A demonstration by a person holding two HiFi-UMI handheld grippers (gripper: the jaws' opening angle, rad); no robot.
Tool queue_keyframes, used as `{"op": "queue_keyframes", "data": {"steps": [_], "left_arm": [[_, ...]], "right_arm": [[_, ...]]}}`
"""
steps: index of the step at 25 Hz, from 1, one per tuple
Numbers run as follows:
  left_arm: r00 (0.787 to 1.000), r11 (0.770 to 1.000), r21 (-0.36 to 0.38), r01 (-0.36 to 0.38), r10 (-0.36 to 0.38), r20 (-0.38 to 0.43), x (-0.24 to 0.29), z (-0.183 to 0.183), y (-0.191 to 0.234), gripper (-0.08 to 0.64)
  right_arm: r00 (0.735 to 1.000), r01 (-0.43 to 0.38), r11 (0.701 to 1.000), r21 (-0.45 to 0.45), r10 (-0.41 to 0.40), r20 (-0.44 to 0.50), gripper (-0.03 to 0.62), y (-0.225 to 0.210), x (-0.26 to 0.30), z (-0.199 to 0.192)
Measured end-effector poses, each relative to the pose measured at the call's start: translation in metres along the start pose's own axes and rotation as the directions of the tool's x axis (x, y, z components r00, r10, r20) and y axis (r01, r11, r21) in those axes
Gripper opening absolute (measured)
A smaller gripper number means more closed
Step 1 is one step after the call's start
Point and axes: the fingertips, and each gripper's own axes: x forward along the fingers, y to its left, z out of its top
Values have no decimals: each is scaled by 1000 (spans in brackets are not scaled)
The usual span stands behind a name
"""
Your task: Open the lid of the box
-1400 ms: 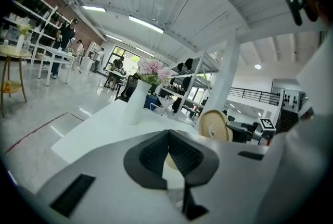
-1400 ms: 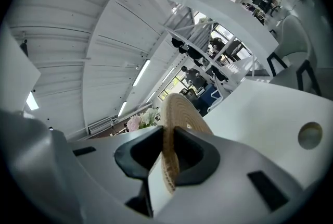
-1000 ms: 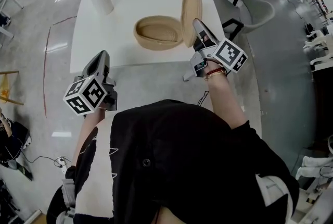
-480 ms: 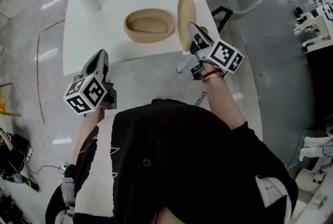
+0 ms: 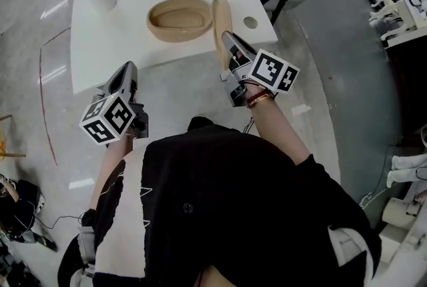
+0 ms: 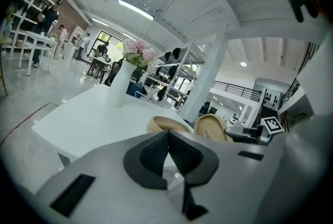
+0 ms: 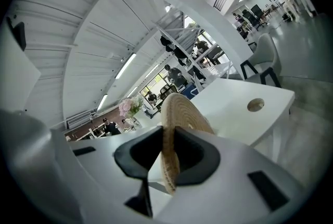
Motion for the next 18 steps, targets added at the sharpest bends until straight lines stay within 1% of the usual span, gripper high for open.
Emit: {"op": "queue_keyframes", "data": {"steps": [4,7,9,13,18], "left_arm": [[1000,1000,1,-3,3,-15,-1,-9,-5,11],[1000,1000,5,-17,17,-1,-4,-9,-7,11],[1000,1000,13,-25,25,9,-8,-9,-10,11],[999,999,18,-42,42,23,-10,-9,-22,11],[996,997,0,-74,74,40,-12,-13,-40,11]], "right_arm": [[1000,28,999,27,-28,-3,78,2,-5,-9],[999,42,998,40,-43,17,78,6,-10,-9],[999,44,999,32,-45,22,78,10,-13,-12],[1000,30,999,15,-30,1,78,13,-16,-13],[999,0,1000,16,1,-45,78,7,-21,-9]]}}
